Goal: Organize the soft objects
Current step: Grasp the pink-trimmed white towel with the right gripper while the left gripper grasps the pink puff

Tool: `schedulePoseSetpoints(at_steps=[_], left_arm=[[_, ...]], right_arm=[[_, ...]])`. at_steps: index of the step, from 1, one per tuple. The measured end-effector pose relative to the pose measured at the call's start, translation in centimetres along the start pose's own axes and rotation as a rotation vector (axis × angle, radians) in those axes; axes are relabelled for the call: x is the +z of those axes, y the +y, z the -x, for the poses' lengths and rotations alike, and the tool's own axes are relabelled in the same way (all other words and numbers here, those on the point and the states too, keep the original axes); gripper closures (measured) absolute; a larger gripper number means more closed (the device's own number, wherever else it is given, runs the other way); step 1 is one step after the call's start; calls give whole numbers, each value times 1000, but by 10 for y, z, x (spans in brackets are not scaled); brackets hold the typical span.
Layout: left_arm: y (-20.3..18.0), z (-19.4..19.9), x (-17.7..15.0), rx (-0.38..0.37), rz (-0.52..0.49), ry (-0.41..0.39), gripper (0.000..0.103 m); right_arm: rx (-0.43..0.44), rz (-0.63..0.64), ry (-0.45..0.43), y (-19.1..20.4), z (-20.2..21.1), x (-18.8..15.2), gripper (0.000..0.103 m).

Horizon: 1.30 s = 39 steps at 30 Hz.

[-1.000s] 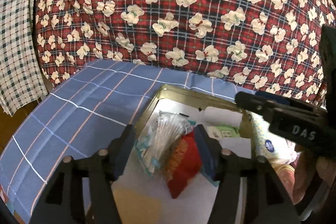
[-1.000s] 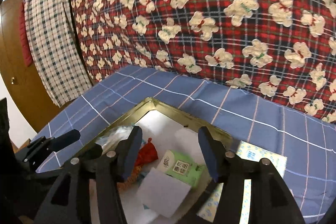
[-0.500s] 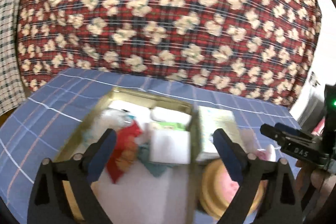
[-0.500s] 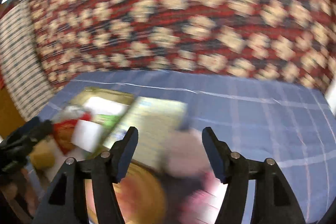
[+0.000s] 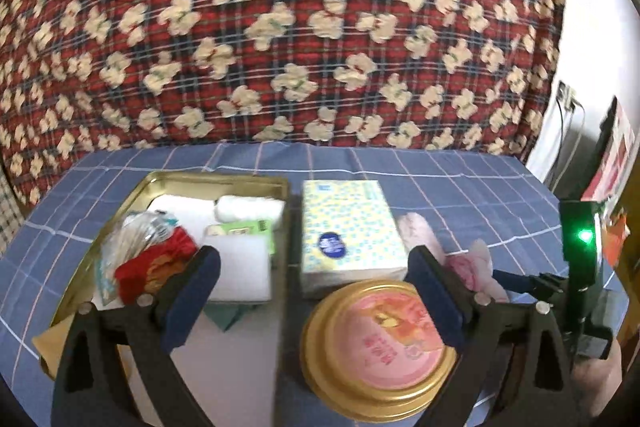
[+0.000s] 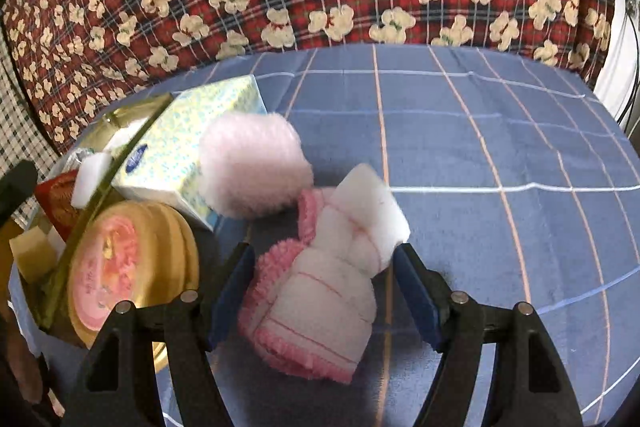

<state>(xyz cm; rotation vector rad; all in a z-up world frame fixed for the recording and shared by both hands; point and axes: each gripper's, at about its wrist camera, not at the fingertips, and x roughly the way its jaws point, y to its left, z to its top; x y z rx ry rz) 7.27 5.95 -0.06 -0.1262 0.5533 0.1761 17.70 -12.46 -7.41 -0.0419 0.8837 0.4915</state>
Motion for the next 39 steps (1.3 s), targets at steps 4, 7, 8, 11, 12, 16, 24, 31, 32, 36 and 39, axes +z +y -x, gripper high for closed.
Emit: schedulePoseSetpoints(at_steps=[4,7,8,11,12,16,24,31,32,36,39], left_arm=[[-26,-11,6,-5,-80,17,7],[-48,-22,12,-16,-136,42,7],[-53,-25,14,-16,-150,47,7],[-74,-36,18,-18,-196,67,7],[-82,-42,19,-12,-224,81,7],[-101,-63,19,-7,-295,157,19],[-129,-87,19,-15,-426,258,28],[-147,-119,10,-10,-524,392,40],[-149,-124,7,6,-547,413,40],[-156,-134,1,31,-627,457,41],[-159,-141,-5,46,-683,482,46]], right_arm=[[8,20,-13,-6,1,-3,60],[4,25,-47,-14,8,-2,64],[-8,20,-61,-18,10,0,64],[-45,-13,-110,-39,19,12,64],[-62,-17,-121,-43,21,16,64],[-106,-38,-162,-64,20,30,64],[-88,-31,-186,-67,12,33,64],[-119,-34,-200,-70,14,29,63],[-115,-35,-197,-71,14,29,63],[-97,-49,-200,-73,15,27,63],[-93,-50,-195,-73,15,27,62]])
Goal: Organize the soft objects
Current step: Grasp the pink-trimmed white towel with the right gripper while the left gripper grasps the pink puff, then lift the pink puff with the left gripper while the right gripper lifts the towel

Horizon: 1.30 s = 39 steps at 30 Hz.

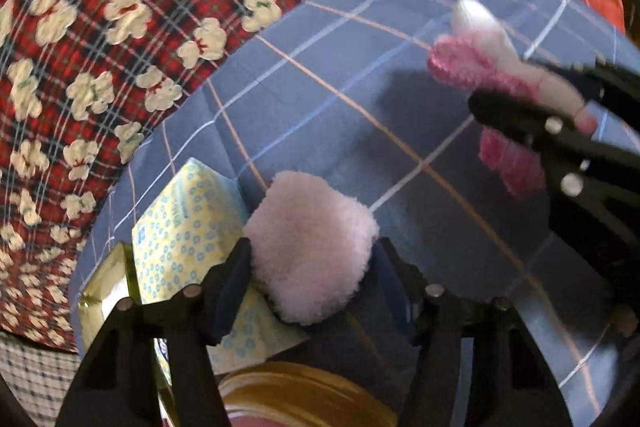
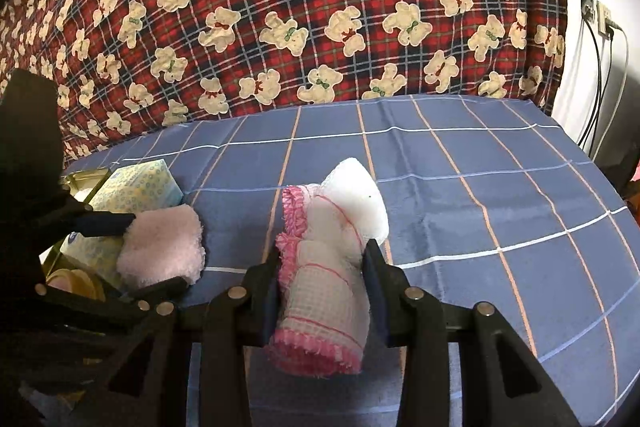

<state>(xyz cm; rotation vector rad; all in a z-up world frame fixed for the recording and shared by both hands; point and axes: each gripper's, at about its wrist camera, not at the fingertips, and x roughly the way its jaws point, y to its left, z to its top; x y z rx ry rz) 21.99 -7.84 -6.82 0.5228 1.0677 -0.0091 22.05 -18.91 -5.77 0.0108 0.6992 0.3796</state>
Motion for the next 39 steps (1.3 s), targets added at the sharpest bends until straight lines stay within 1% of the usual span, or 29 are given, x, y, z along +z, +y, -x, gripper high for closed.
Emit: schedulePoseSetpoints(at_steps=[1,2,3,4,5,8,9,12,17,21,24,27,30,39], left_arm=[[-1,-4,0,-4,-9,11,51],[-1,-7,0,-20,-12,24,62],[-1,-6,2,-40,-9,18,68],[0,-7,2,-40,-7,19,72],[0,-6,3,-45,-7,15,79],[-1,-3,1,-62,-9,-11,86],[1,0,1,-72,7,-26,87],[10,9,0,-117,70,-72,88],[24,31,-6,-166,198,-196,88],[30,48,-17,-152,275,-305,88],[38,53,-24,-184,339,-349,88],[42,56,-27,-202,361,-372,88],[42,65,-31,-216,376,-420,88],[42,69,-42,-284,410,-499,88]], right_arm=[[1,-3,4,0,-1,0,62],[1,-6,6,-1,-1,0,62],[2,-9,7,-1,-1,0,62],[5,-13,8,-2,-1,0,62],[9,-17,9,-2,-1,0,62],[19,-30,11,-4,-1,-1,62],[19,-32,10,-5,-1,-1,62],[23,-41,1,-7,1,0,62],[37,-67,-1,-11,2,0,62],[47,-75,-18,-11,5,1,62],[52,-74,-28,-10,6,1,62],[55,-78,-27,-9,5,2,62],[53,-73,-37,-7,5,2,62],[43,-50,-98,0,14,1,62]])
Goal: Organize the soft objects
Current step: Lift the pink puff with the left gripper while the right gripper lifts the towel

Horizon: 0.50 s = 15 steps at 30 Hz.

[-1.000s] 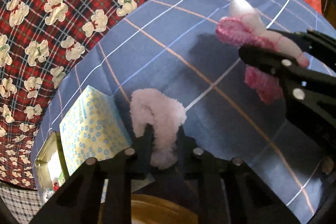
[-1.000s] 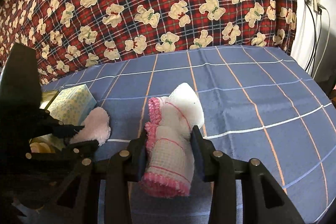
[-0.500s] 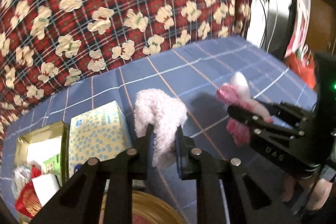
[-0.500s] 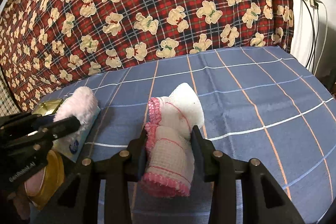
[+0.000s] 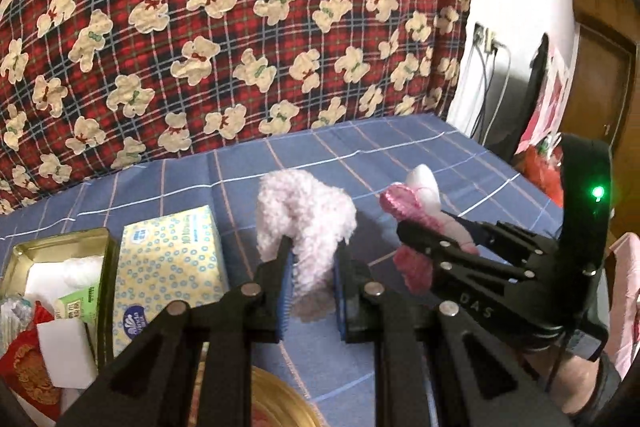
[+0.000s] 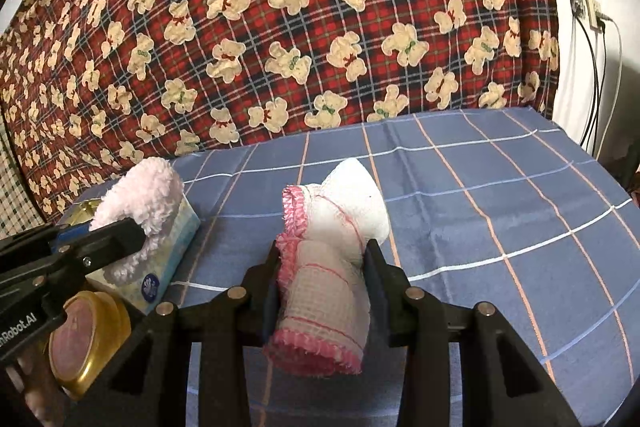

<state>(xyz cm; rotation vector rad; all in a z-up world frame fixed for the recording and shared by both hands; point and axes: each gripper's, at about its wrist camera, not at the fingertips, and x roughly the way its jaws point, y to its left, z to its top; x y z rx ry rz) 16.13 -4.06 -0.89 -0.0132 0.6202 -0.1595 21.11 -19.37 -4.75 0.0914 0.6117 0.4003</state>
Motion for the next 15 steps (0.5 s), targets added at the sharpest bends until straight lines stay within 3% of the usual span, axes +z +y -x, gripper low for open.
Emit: schedulePoseSetpoints(at_steps=[10,15], left_arm=[[5,22,-3,-73,37,-87,88],[16,25,-2,-93,79,-92,88]], right_arm=[[-8,17,-41,7,5,1,62],[12,19,-71,9,8,1,62]])
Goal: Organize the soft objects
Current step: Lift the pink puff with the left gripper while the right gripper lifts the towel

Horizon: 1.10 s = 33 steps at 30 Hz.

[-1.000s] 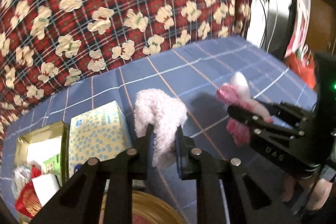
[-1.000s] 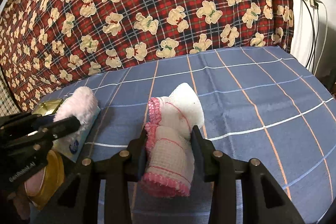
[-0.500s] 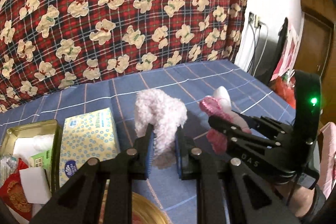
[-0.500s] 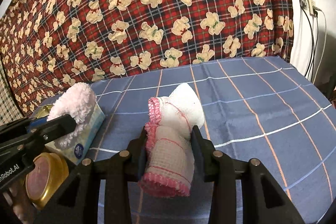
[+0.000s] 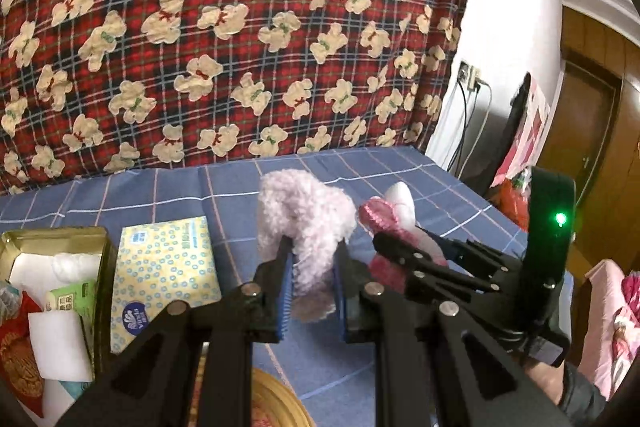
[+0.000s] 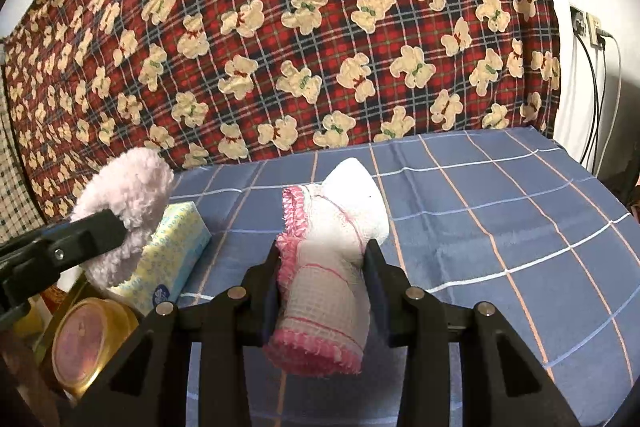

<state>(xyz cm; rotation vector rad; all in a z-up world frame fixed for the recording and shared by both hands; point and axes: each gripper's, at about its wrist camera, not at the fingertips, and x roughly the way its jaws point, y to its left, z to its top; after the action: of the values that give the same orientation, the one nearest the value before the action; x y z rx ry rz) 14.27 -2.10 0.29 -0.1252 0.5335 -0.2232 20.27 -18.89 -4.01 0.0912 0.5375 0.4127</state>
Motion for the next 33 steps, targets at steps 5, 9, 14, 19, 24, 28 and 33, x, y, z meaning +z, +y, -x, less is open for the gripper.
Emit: schedulePoseSetpoints(at_steps=[5,9,14,19,24,28,33], left_arm=[[9,9,2,-11,28,-21,88],[13,10,0,-3,35,-10,88],[17,7,-2,11,40,3,88],[23,6,-4,26,52,15,88],[26,6,-4,28,55,16,88],[28,6,-5,34,56,16,88],[27,3,-7,39,51,34,88]], right_arm=[[10,13,-18,5,1,1,62],[-7,56,-49,15,6,0,62],[-3,75,-64,19,7,0,62],[-1,77,-51,22,3,0,62],[6,76,-43,23,2,0,62],[11,71,-33,24,-1,0,62],[13,71,-21,26,-4,1,62]])
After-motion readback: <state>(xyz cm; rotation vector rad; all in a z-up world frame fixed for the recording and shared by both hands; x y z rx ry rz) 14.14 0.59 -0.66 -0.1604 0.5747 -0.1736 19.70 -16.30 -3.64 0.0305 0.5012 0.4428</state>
